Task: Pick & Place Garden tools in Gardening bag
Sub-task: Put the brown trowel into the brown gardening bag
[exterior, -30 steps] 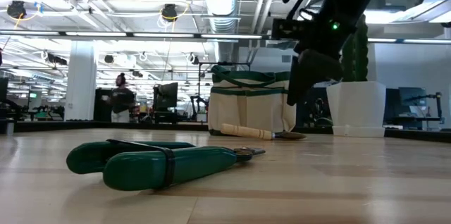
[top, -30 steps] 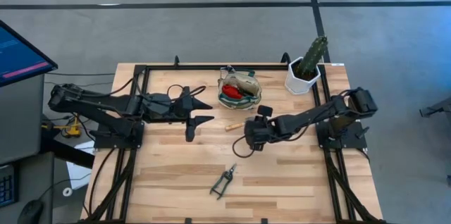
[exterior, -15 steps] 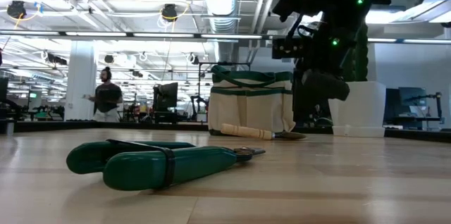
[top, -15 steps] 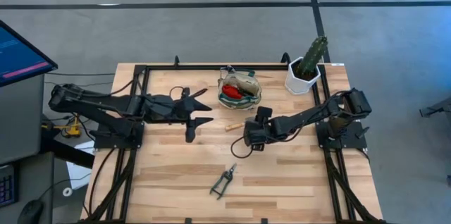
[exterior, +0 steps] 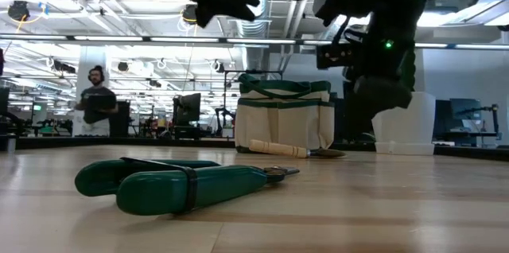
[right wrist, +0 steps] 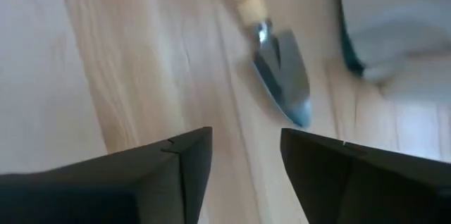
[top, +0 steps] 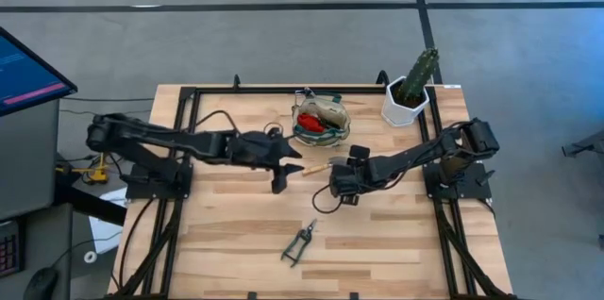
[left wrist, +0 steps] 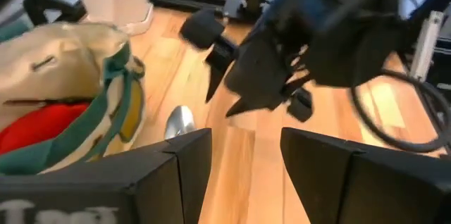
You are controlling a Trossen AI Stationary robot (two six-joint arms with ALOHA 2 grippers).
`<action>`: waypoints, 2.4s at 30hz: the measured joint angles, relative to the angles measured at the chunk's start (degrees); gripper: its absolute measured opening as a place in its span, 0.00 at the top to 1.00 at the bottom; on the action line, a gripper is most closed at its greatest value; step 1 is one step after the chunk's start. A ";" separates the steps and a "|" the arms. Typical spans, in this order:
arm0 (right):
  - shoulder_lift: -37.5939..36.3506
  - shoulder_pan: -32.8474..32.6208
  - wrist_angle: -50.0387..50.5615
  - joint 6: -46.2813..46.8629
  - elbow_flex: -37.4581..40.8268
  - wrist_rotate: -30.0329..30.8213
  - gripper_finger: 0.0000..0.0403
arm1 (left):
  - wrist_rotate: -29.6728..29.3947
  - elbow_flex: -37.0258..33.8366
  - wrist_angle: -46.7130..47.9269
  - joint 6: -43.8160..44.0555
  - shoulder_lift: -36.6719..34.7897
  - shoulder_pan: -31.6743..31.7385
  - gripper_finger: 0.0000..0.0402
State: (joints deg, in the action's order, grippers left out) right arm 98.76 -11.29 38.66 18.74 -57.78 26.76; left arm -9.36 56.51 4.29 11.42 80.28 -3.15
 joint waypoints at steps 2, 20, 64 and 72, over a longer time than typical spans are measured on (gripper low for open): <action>-0.45 0.00 1.11 2.68 -0.02 -0.02 0.61 | 1.45 0.00 -0.50 0.91 0.48 1.92 0.60; -15.48 -3.90 4.29 18.95 0.00 0.15 0.82 | 12.81 4.69 -8.41 1.56 9.62 7.73 0.60; -26.32 -7.89 5.98 23.49 0.02 3.30 0.84 | 4.60 10.18 3.77 -3.60 30.41 6.75 0.52; -26.32 -7.89 6.04 23.79 0.02 3.28 0.84 | -0.86 10.14 3.03 -3.59 33.61 6.02 0.51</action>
State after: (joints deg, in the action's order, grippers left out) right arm 72.44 -19.18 44.70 42.53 -57.76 30.04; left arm -10.22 66.65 7.32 7.83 113.89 2.87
